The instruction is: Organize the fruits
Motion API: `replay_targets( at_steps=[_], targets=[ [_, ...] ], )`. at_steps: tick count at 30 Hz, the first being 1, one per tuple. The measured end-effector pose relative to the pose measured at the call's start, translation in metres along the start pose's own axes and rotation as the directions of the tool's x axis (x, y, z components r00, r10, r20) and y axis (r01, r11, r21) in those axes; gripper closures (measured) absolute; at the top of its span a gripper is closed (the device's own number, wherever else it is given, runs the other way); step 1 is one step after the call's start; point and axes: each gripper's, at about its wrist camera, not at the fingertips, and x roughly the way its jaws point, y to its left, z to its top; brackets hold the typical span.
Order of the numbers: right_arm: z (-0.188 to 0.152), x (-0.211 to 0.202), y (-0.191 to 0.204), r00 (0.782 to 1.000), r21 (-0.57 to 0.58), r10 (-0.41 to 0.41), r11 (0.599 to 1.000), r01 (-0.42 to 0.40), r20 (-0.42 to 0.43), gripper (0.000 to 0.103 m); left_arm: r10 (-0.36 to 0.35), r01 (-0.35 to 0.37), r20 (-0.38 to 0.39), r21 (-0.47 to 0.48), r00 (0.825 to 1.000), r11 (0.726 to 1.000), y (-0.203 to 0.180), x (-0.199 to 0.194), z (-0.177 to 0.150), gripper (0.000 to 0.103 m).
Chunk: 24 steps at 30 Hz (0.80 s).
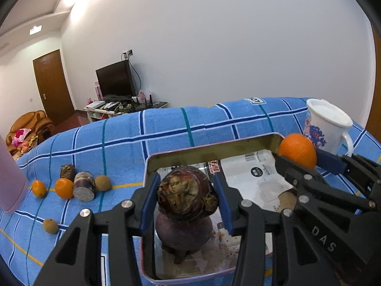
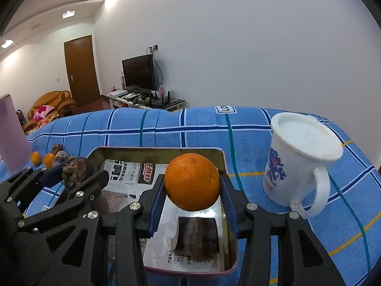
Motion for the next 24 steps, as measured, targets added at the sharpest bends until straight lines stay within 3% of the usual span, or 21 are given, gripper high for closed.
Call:
replay_targets(
  at_steps=[9,16,19,21,24],
  targets=[
    [0.0,0.012,-0.005,0.995,0.055,0.089,0.995,-0.087,-0.043,0.055,0.005,-0.005,0.001,-0.002,1.0,1.0,0.002,-0.002,0.0,0.055],
    [-0.003,0.02,-0.012,0.976,0.155,0.202,0.97,-0.187,-0.085,0.055,-0.002,0.002,0.002,-0.015,1.0,1.0,0.007,-0.003,0.0,0.055],
    [-0.003,0.013,-0.016,0.974,0.188,0.224,0.959,-0.212,-0.042,0.05,-0.004,0.004,0.008,-0.008,1.0,1.0,0.006,-0.004,0.0,0.055],
    [-0.002,0.006,-0.019,0.973,0.205,0.231,0.952,-0.227,0.003,0.037,-0.002,0.002,0.021,0.003,1.0,1.0,0.003,-0.006,0.0,0.055],
    [0.002,-0.005,-0.023,0.979,0.212,0.189,0.957,-0.2,0.069,0.036,0.001,-0.002,0.036,0.016,0.999,1.0,-0.002,-0.008,0.0,0.055]
  ],
)
